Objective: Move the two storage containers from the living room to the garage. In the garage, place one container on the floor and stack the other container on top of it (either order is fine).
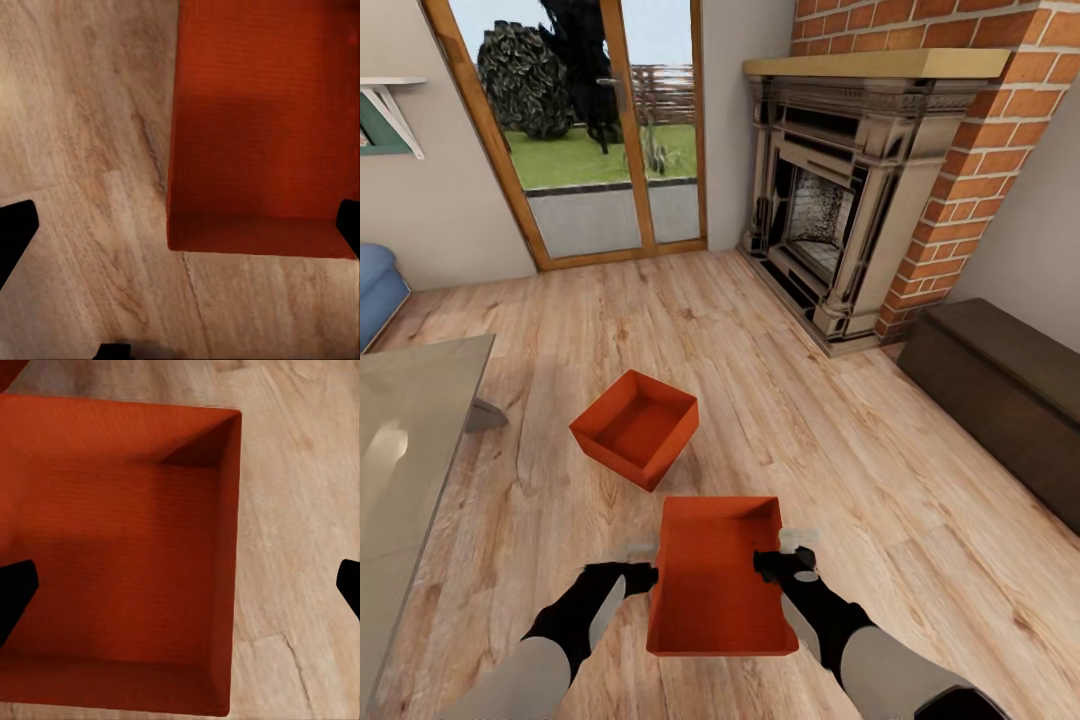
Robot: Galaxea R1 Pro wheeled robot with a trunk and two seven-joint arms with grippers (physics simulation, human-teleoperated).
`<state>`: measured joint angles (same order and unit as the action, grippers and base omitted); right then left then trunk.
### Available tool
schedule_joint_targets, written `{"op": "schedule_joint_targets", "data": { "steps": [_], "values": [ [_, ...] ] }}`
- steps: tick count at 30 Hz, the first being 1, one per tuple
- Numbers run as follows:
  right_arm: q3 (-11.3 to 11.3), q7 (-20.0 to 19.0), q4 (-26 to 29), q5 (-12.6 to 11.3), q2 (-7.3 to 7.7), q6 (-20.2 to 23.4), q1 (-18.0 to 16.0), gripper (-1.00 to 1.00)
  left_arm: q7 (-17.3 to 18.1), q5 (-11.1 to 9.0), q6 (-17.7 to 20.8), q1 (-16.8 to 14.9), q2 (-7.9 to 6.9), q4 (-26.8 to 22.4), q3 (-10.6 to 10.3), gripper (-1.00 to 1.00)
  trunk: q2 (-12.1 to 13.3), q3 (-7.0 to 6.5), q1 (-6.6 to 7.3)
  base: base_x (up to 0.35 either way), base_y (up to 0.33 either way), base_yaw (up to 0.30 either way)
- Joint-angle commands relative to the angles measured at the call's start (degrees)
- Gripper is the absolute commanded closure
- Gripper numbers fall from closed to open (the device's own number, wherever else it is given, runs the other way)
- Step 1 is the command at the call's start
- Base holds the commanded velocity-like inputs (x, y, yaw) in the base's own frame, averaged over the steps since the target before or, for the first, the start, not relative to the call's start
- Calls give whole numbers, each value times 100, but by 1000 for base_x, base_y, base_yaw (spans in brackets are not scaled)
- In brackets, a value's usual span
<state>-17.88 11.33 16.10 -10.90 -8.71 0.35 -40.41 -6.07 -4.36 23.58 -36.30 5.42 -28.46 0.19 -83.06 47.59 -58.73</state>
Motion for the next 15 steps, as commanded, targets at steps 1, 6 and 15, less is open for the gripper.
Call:
{"op": "schedule_joint_targets", "data": {
  "steps": [1,6,15],
  "values": [
    [-46,39,35,-60,-3,3,-22,-100,-33,-40,-46,-8,14,3,1,-100,-2,4,0,0,0,0],
    [-45,45,199,-56,-39,-31,-175,-100,-83,-25,-620,-32,66,22,-13,-100,-2,4,0,0,0,0],
    [-32,43,98,-79,-46,-124,-211,-100,-156,-48,-799,-35,66,-1,-44,-100,-2,4,0,0,0,0]
  ]
}}
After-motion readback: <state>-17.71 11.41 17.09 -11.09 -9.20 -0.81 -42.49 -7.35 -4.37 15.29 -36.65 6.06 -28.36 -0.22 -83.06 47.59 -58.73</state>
